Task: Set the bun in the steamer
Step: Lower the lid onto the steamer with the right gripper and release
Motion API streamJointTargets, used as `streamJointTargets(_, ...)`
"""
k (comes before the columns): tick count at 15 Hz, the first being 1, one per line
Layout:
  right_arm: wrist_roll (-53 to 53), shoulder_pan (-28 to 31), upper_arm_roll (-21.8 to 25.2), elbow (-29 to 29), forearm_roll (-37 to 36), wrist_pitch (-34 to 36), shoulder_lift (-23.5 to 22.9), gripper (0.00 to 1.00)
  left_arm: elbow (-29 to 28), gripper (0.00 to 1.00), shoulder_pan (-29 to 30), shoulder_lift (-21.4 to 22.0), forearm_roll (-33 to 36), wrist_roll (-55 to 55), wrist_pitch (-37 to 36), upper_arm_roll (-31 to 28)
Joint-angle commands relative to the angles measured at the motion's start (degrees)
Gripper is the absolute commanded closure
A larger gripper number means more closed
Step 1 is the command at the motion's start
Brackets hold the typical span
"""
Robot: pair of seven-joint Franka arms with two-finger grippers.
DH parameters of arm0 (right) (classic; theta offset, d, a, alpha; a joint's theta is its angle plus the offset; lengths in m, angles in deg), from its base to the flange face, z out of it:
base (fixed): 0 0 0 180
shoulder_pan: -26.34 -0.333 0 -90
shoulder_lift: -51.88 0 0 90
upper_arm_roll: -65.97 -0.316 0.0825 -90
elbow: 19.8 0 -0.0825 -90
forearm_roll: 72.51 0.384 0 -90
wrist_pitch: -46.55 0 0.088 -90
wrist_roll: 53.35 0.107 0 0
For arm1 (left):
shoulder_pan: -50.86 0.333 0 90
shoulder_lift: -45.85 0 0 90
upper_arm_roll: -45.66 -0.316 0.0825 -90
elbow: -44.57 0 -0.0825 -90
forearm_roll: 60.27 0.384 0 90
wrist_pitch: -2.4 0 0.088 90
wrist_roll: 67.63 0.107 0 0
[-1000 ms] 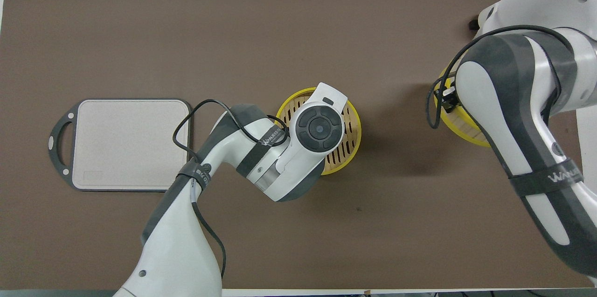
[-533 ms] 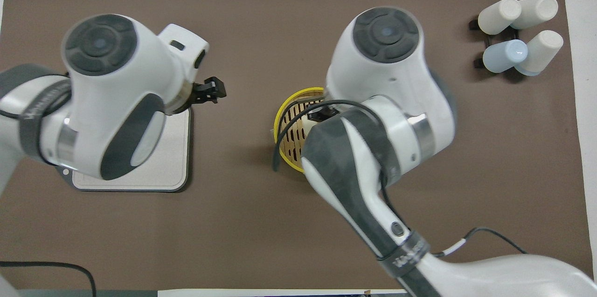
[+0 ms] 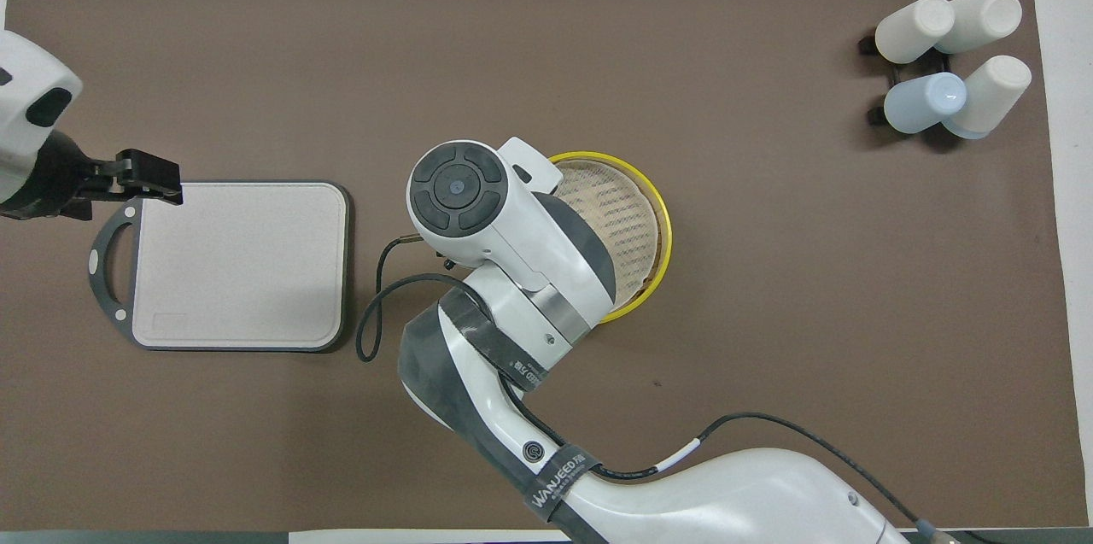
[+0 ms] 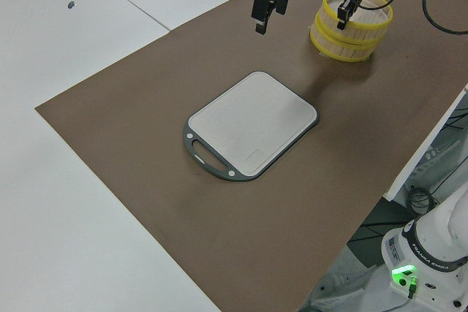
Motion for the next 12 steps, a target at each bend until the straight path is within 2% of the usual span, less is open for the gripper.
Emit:
streamJointTargets(1,0.48,0.01,0.1,-0.12,-1.58,0.33,0.21,1.0,-0.78,0.0,1.85,2.14,-0.66,3.87,-2.47,0.1)
streamJointTargets(10,1.0,-0.34,0.01,-6.37,-1.84,-6.18,2.05,1.0,-0.6,0.0,1.67,5.84,-0.48,5.81,-6.96,0.18)
streamJointTargets(11,1.35,-0.34,0.01,-6.28,-1.84,-5.83,2.05,0.89,-0.69,0.0,1.41,5.4,-0.48,5.81,-7.57,0.1)
streamJointTargets(12,1.79,-0.34,0.01,-6.28,-1.84,-5.65,2.05,0.66,-0.69,0.0,1.32,4.7,-0.48,5.81,-7.49,-0.16)
